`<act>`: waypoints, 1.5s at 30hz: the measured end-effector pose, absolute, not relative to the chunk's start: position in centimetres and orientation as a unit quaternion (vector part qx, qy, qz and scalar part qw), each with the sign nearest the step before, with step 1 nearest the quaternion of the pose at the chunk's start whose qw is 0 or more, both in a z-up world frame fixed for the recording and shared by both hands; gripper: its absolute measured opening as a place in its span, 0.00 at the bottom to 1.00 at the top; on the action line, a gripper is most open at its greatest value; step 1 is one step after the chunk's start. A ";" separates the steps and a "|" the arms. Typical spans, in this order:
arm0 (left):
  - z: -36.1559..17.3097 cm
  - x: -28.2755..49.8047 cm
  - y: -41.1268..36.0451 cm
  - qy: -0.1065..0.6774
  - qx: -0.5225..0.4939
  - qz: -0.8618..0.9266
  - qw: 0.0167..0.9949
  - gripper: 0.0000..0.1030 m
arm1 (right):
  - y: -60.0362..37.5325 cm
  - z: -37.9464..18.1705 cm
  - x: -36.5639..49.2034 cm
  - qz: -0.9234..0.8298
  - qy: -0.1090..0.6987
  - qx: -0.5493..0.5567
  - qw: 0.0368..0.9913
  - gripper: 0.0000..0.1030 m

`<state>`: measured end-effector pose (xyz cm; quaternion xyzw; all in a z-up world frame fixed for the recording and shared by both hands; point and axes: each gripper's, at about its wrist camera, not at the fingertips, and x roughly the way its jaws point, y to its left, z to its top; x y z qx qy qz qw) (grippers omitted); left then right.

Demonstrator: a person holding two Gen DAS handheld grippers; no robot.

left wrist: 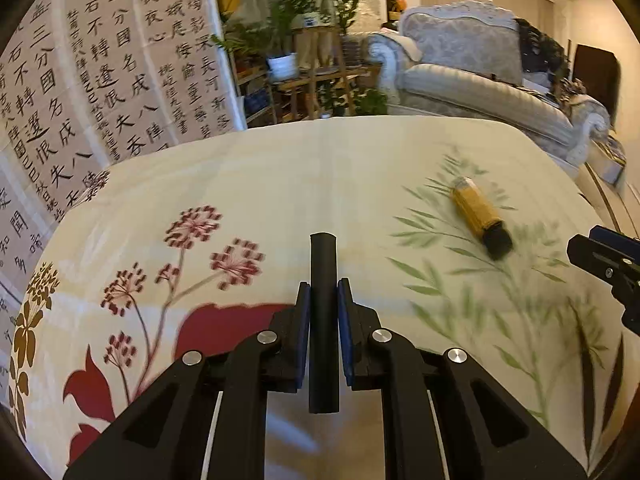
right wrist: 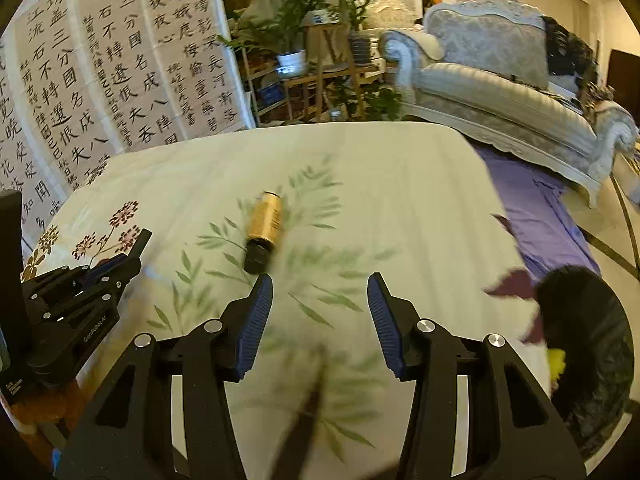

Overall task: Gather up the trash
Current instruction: 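Lower the right tool over the gold bottle and close it around the bottle, then carry the gold bottle with the right tool over the black bin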

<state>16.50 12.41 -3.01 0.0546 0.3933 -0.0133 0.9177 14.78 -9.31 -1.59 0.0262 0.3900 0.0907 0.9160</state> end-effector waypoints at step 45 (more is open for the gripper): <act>-2.0 12.6 8.9 0.386 0.037 -0.065 0.920 0.14 | -9.2 -2.4 11.3 0.081 0.422 0.009 0.903 0.23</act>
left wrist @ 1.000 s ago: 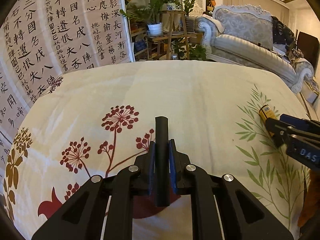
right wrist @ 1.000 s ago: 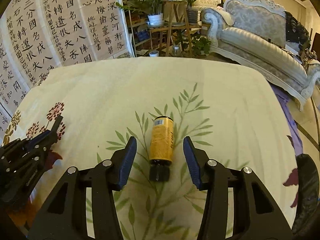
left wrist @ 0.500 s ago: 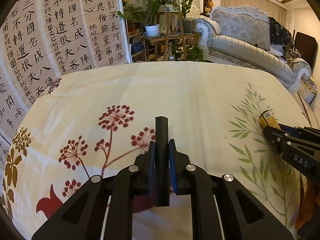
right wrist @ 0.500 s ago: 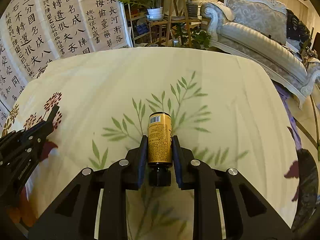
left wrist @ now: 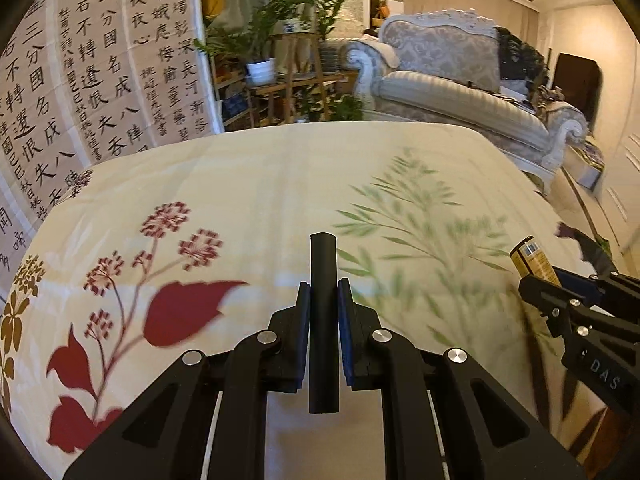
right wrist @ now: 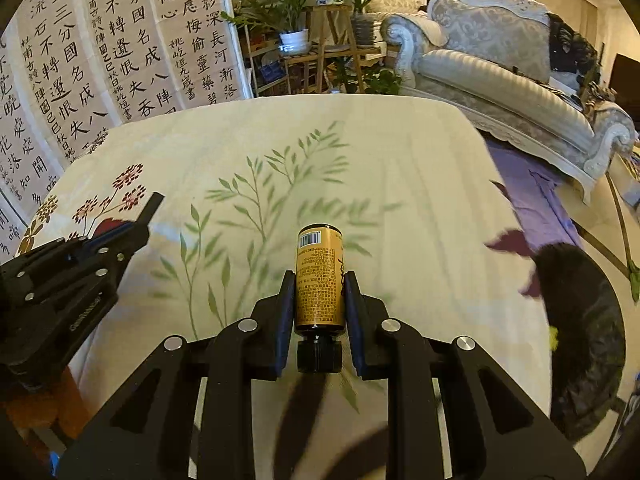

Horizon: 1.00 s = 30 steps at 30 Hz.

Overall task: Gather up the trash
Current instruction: 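Carry the gold bottle with the right tool over the black bin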

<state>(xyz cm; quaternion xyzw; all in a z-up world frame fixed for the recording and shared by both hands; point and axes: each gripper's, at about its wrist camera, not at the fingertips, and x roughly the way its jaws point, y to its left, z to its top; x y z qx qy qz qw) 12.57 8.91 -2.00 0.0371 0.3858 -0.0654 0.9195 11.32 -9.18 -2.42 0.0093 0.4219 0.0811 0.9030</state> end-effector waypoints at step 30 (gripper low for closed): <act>-0.8 5.1 -9.8 0.341 0.097 -0.211 0.911 0.14 | -26.9 -1.7 0.1 -0.079 0.364 0.078 0.925 0.23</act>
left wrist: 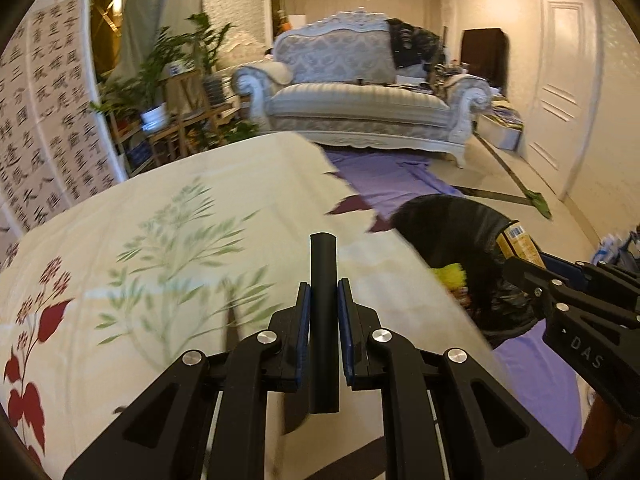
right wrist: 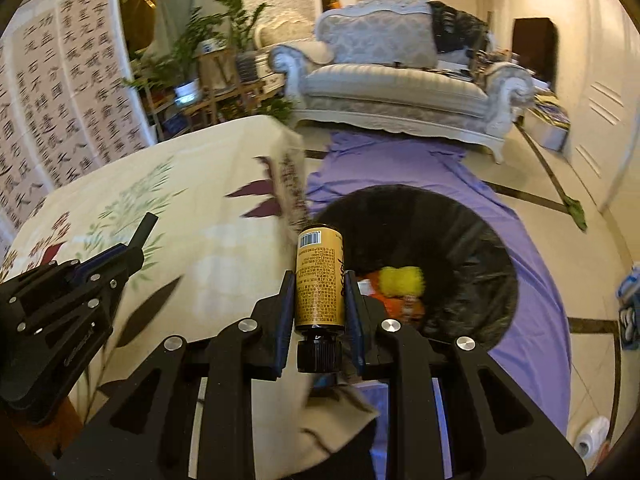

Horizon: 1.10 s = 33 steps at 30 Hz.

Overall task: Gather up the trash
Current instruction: 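Carry the gold bottle with the right tool over the black bin, then open the right tool to drop the gold bottle into the bin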

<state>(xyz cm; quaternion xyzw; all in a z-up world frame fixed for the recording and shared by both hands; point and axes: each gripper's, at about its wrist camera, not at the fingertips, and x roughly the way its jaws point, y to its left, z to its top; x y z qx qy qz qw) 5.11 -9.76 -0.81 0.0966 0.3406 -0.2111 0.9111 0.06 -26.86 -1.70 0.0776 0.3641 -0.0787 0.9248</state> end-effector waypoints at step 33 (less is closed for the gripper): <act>-3.0 11.1 -22.6 0.344 0.155 -0.256 0.890 0.14 | -37.0 -4.4 5.2 -0.149 0.357 0.112 0.915 0.23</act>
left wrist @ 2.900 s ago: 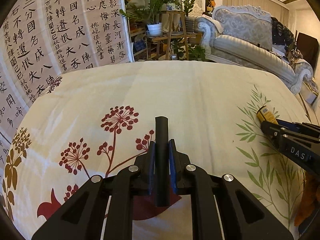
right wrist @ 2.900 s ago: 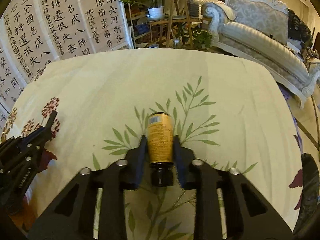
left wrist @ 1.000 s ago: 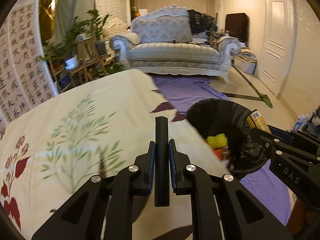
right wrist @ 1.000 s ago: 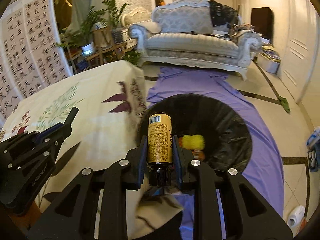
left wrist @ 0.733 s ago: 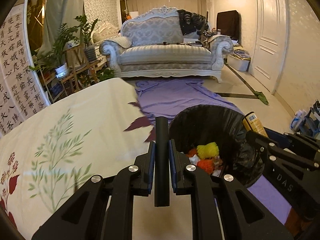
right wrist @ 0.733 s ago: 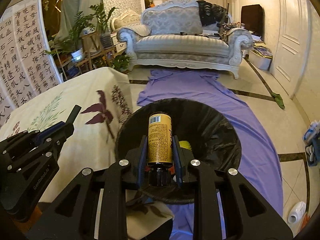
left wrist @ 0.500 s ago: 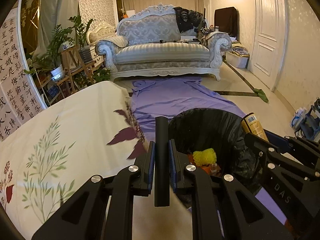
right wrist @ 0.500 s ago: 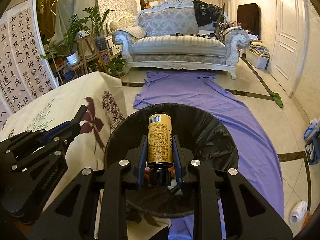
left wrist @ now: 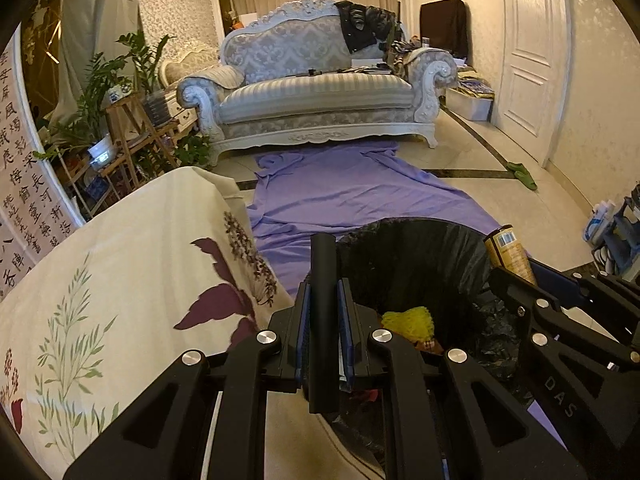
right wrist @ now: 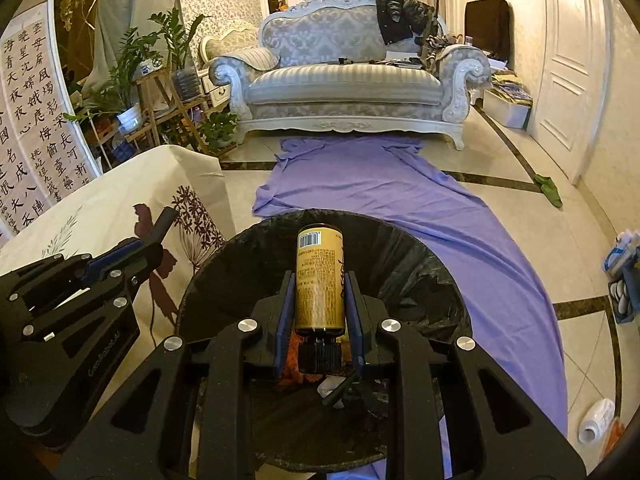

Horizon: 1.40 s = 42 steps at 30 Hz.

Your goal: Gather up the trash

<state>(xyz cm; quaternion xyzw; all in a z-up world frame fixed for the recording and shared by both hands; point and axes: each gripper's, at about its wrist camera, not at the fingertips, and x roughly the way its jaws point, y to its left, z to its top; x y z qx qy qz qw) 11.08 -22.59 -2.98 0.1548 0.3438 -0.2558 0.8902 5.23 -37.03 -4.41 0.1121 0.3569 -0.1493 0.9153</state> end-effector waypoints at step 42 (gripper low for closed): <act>0.3 7.8 -16.8 0.300 0.104 -0.202 0.927 0.83 | -36.0 -0.1 -1.5 -0.214 0.296 0.112 0.924 0.79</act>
